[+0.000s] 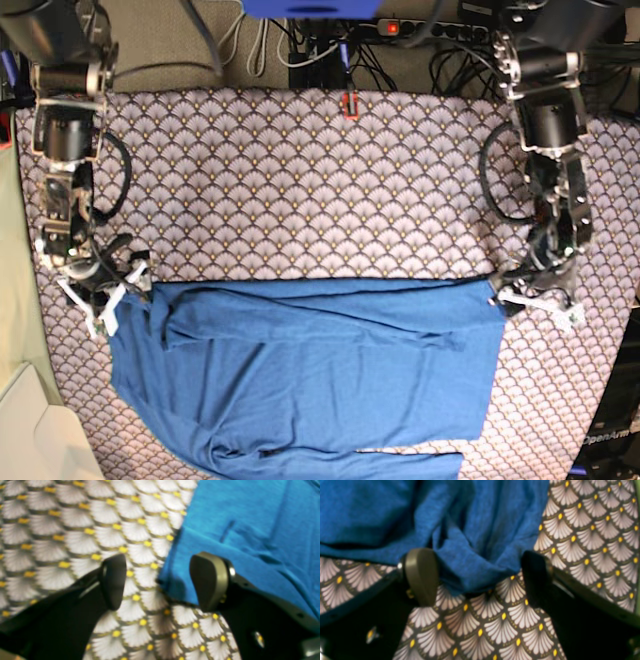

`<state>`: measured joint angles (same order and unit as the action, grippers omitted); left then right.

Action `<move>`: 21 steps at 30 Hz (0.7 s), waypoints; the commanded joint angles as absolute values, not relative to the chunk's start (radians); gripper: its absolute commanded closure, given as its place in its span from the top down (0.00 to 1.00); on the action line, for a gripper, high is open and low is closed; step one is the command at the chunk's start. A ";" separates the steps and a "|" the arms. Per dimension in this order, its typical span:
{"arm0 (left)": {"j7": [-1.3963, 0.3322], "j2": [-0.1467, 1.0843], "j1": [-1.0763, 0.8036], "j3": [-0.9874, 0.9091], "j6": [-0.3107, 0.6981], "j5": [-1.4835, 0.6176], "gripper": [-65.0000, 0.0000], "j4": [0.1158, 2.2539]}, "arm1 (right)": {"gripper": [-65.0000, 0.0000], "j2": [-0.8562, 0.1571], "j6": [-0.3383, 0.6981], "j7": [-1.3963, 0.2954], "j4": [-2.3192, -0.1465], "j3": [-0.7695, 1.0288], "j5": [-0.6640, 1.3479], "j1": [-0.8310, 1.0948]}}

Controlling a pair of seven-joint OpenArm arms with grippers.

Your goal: Fold the T-shirt properly

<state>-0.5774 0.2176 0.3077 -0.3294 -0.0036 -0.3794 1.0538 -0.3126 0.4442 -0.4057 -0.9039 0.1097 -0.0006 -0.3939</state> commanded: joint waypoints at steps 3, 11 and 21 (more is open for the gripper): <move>-0.559 0.219 0.332 -0.326 -0.001 -0.383 0.65 1.070 | 0.80 -0.328 0.440 -0.381 -0.892 0.114 0.007 -0.438; -0.558 0.183 0.335 -0.329 -0.002 -0.375 0.65 1.069 | 0.80 -0.325 0.440 -0.343 -0.891 0.110 0.007 -0.432; -0.469 0.180 0.334 -0.325 -0.002 -0.380 0.65 0.964 | 0.80 -0.325 0.440 -0.343 -0.891 0.108 0.007 -0.432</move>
<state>-0.4507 0.1703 0.3080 -0.3244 0.0055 -0.3779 0.9524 -0.3107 0.4446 -0.3664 -0.8753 0.1055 -0.0025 -0.4042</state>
